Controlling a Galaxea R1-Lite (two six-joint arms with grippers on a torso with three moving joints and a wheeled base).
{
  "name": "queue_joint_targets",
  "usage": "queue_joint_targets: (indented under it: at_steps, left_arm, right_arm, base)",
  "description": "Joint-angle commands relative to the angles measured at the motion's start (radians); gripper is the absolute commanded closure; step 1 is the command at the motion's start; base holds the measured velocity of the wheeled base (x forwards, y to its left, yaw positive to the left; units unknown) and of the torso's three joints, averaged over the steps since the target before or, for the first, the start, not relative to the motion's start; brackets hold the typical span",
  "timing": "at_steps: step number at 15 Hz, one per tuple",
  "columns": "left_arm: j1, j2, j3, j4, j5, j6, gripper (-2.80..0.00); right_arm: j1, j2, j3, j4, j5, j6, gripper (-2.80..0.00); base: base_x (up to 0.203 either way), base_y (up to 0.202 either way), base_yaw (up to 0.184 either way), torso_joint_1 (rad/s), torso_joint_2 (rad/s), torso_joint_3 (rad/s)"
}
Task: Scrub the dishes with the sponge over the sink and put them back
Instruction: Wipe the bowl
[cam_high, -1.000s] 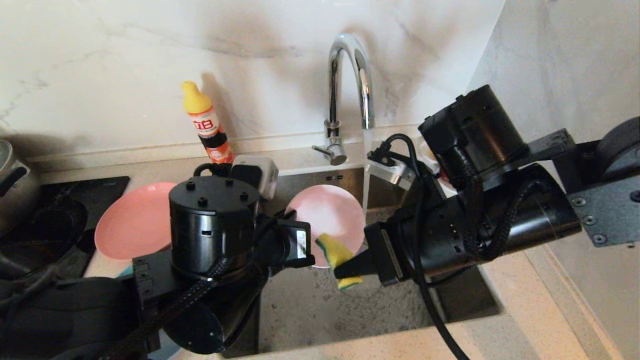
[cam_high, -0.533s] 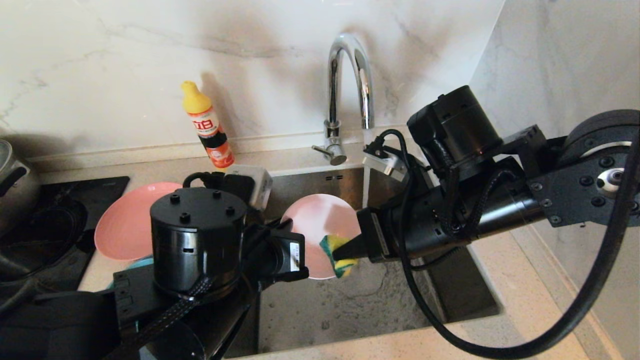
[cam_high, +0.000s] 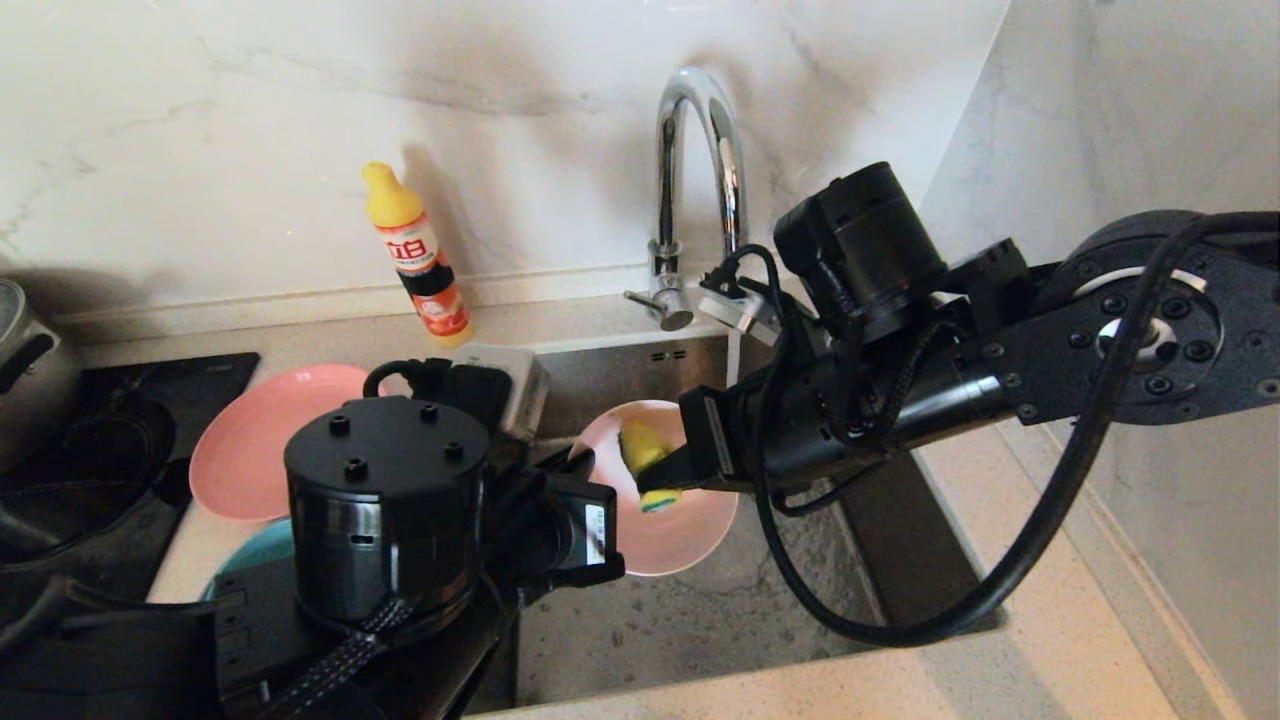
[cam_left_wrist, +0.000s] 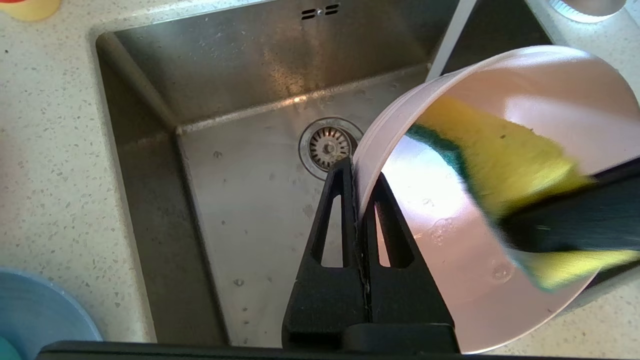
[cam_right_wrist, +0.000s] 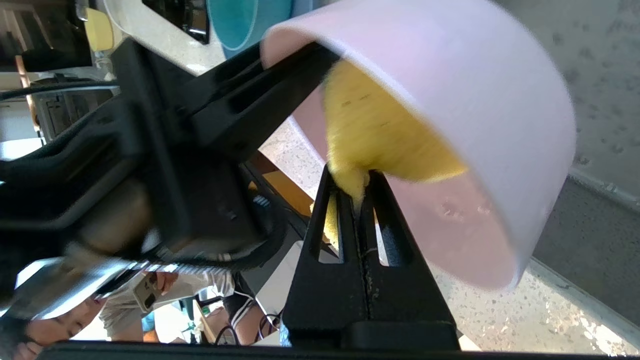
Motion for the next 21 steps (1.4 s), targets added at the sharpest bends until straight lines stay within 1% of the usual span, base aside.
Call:
queue_joint_targets:
  at_steps: [1, 6, 10, 14, 17, 21]
  left_arm:
    - [-0.001, -0.008, 0.000, -0.004, 0.001, -0.003, 0.00]
    - [-0.001, -0.015, 0.004, -0.005, -0.001, -0.008, 0.00]
    - [-0.001, -0.016, 0.014, -0.007, -0.001, -0.014, 0.00]
    - [0.004, -0.018, 0.018, -0.016, 0.004, -0.016, 0.00]
    - [0.013, -0.019, 0.006, -0.027, 0.005, -0.016, 0.00]
    - [0.015, -0.013, -0.009, -0.027, 0.002, -0.016, 0.00]
  right_arm:
    - [0.000, 0.028, -0.010, 0.004, 0.003, 0.003, 0.00]
    - [-0.002, -0.024, 0.001, 0.007, 0.002, 0.005, 0.00]
    - [-0.043, -0.090, 0.007, 0.057, 0.002, 0.003, 0.00]
    - [-0.050, -0.126, 0.074, 0.064, 0.003, 0.002, 0.00]
    - [-0.009, -0.118, 0.113, 0.065, 0.005, 0.003, 0.00]
    - [0.045, -0.062, 0.109, 0.063, 0.007, 0.004, 0.00]
  base:
    - [0.000, 0.000, 0.000, 0.000, 0.00, 0.000]
    - [0.000, 0.000, 0.000, 0.000, 0.00, 0.000]
    - [0.000, 0.000, 0.000, 0.000, 0.00, 0.000]
    - [0.000, 0.000, 0.000, 0.000, 0.00, 0.000]
    - [0.000, 0.000, 0.000, 0.000, 0.00, 0.000]
    - [0.000, 0.000, 0.000, 0.000, 0.00, 0.000]
